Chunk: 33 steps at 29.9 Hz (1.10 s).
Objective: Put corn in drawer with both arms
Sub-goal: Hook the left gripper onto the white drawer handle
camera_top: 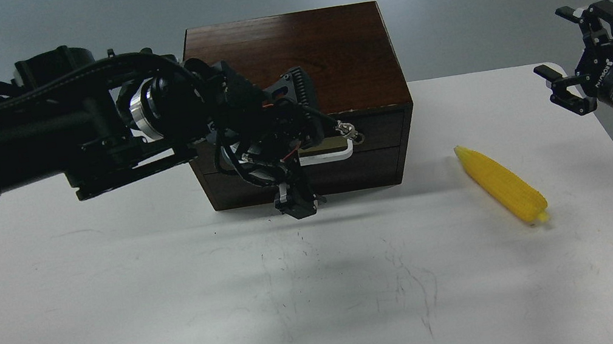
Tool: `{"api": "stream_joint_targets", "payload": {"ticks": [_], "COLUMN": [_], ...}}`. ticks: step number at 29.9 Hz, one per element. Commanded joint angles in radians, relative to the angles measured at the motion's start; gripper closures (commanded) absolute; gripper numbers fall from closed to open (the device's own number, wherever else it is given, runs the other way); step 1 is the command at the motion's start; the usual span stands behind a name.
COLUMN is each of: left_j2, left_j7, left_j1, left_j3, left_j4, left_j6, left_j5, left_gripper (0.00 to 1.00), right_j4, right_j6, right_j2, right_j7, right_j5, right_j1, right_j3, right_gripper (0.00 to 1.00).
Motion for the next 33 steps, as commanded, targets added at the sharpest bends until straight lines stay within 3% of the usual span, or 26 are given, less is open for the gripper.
{"api": "stream_joint_targets", "payload": {"ticks": [1, 33], "left_j2": [-0.006, -0.009], "left_j7": [0.000, 0.000], "left_j1": [0.000, 0.023], "left_j3": [0.000, 0.023], "left_j4": [0.007, 0.023], "left_j6": [0.000, 0.000], "left_j5": [0.000, 0.000], "left_gripper": [0.02, 0.02], "right_j4": [0.000, 0.000], "right_j6": [0.000, 0.000], "right_j2": [-0.002, -0.002], "right_j7": [0.000, 0.000], "right_j5": [0.000, 0.000], "right_j1": [-0.001, -0.009], "right_j3": [0.000, 0.012], "right_gripper": [0.00, 0.00]}}
